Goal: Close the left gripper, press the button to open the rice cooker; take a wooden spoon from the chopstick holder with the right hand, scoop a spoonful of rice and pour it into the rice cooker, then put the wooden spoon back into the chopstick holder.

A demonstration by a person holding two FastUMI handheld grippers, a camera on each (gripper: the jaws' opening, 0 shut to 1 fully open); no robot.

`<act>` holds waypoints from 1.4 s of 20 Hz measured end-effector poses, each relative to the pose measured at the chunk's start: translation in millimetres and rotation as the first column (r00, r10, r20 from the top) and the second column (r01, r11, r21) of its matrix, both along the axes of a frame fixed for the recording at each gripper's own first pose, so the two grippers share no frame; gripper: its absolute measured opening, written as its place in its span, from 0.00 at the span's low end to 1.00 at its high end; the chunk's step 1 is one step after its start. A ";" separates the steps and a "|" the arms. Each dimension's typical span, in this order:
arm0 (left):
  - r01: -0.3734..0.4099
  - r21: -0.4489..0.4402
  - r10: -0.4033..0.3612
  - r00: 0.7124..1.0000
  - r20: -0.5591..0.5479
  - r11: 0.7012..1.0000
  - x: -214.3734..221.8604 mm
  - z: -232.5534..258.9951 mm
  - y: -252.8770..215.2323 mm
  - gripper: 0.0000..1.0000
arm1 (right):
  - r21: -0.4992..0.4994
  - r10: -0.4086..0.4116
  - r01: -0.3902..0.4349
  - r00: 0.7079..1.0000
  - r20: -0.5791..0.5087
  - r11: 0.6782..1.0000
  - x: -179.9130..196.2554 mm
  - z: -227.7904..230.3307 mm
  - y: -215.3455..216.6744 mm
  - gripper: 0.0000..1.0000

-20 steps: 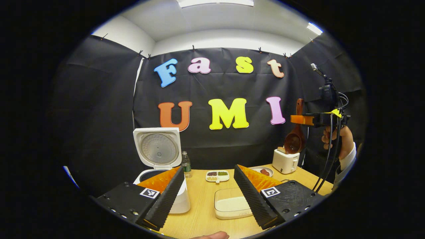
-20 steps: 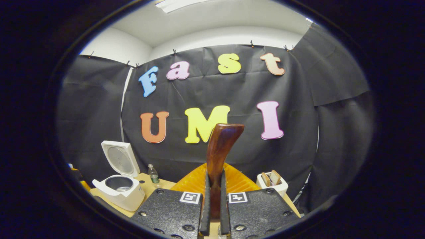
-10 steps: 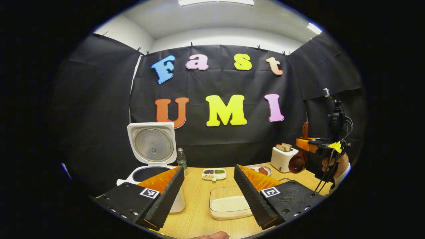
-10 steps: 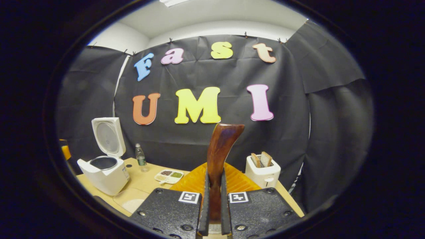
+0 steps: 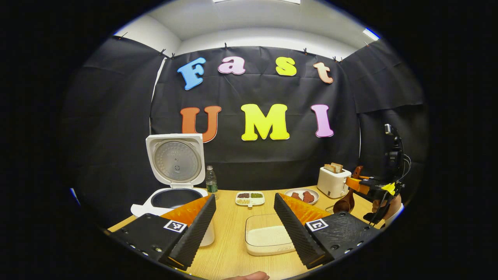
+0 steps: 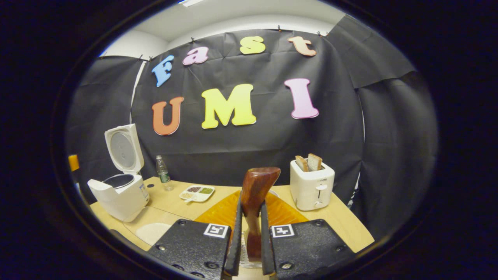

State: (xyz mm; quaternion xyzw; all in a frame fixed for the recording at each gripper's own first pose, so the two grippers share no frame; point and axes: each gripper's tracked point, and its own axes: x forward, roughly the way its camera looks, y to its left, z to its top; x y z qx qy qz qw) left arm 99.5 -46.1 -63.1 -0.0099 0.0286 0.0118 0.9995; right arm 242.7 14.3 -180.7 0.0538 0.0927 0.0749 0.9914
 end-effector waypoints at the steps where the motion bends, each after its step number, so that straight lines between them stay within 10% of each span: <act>1: 0.000 0.001 0.000 1.000 0.001 1.000 1.8 0.6 0.5 0.95 | -0.008 -0.003 0.003 1.000 -0.003 1.000 1.4 -2.6 -1.5 0.28; 9: -0.021 -0.004 0.021 1.000 -0.002 1.000 11.4 0.8 15.7 0.95 | -0.101 -0.081 0.090 0.992 0.096 0.991 -9.7 34.2 -11.1 0.95; 28: -0.108 0.058 0.102 0.991 0.091 0.992 67.6 119.0 144.8 0.95 | -0.020 -0.005 0.008 0.988 0.157 1.000 -103.6 92.5 27.5 1.00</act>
